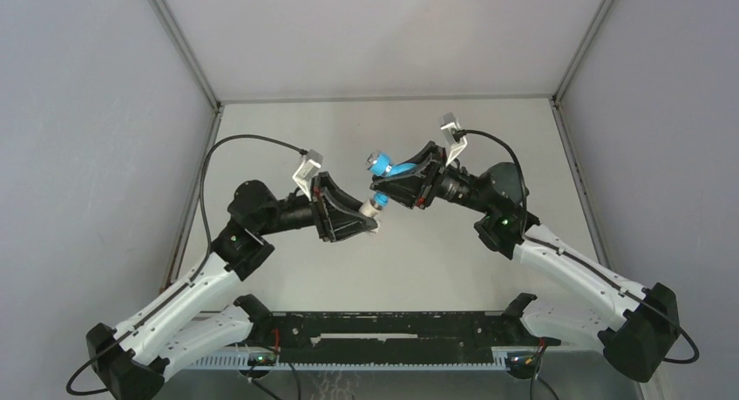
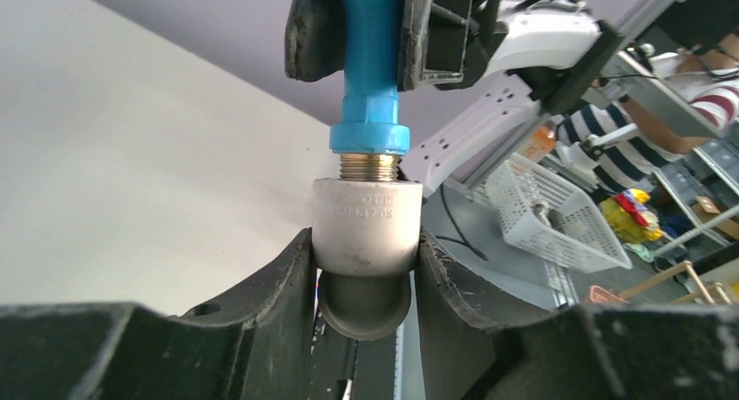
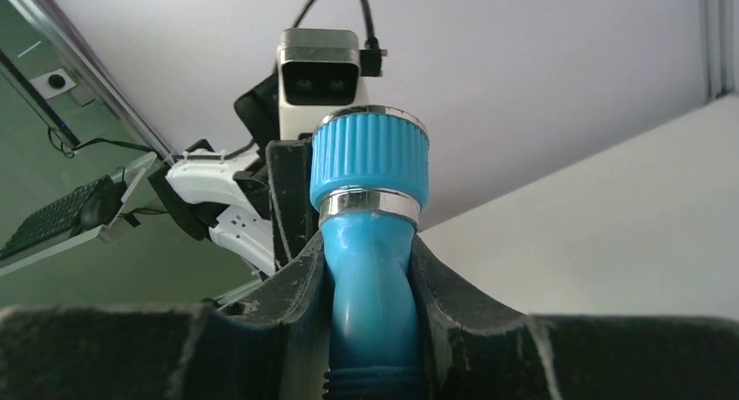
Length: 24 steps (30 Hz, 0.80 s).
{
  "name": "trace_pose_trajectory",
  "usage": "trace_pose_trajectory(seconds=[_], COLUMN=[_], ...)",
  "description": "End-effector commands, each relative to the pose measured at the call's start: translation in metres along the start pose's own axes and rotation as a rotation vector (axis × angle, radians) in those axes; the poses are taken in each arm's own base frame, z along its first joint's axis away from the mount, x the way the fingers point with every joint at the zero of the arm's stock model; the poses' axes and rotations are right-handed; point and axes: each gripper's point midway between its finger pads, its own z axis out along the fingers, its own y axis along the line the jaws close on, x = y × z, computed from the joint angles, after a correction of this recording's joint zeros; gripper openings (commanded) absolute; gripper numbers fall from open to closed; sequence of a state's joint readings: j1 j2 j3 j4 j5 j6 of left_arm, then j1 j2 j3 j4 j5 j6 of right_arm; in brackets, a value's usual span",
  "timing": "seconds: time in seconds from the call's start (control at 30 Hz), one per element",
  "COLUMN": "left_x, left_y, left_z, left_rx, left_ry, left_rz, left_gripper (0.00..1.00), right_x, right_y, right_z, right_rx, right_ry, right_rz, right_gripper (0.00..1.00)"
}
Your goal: Install the water faucets
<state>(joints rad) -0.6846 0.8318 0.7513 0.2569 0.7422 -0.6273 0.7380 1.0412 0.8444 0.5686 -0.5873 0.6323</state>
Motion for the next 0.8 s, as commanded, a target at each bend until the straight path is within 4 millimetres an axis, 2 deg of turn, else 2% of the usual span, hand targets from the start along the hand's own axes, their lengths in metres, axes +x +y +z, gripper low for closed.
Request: trace_pose_trajectory(seconds=[0.0, 0.13, 0.3, 0.47, 0.57, 0.77], left_x=[-0.04, -0.048, -0.06, -0.057, -0.051, -0.044], left_y=[0.006, 0.012, 0.033, 0.045, 0.052, 0.063], left_z=[0.002, 0.0, -0.007, -0.006, -0.003, -0.003], left_rx=[-0.081, -0.125, -0.251, -0.327, -0.372, -0.46], left_ry=[-0.163, -0.202, -0.278, -0.259, -0.22, -0.175], left_rz=[0.17, 0.173, 0.172, 0.222, 0.256, 0.345], left_gripper=[0.0, 0.0, 0.0, 0.0, 0.0, 0.0], right_x=[0.059, 0.062, 0.059, 0.057, 0.064, 0.072], right_y=[-0.007, -0.011, -0.03, -0.048, -0.061, -0.076], right_z=[-0.01, -0.012, -0.015, -0.014, -0.017, -0.019], right_rx=[0.025, 0.054, 0.187, 0.372, 0.522, 0.689], right_ry=[0.244, 0.251, 0.218, 0.219, 0.262, 0.332], right_rz=[0.207, 0.212, 0.237, 0.309, 0.361, 0.449], right_gripper=[0.0, 0.0, 0.0, 0.0, 0.0, 0.0])
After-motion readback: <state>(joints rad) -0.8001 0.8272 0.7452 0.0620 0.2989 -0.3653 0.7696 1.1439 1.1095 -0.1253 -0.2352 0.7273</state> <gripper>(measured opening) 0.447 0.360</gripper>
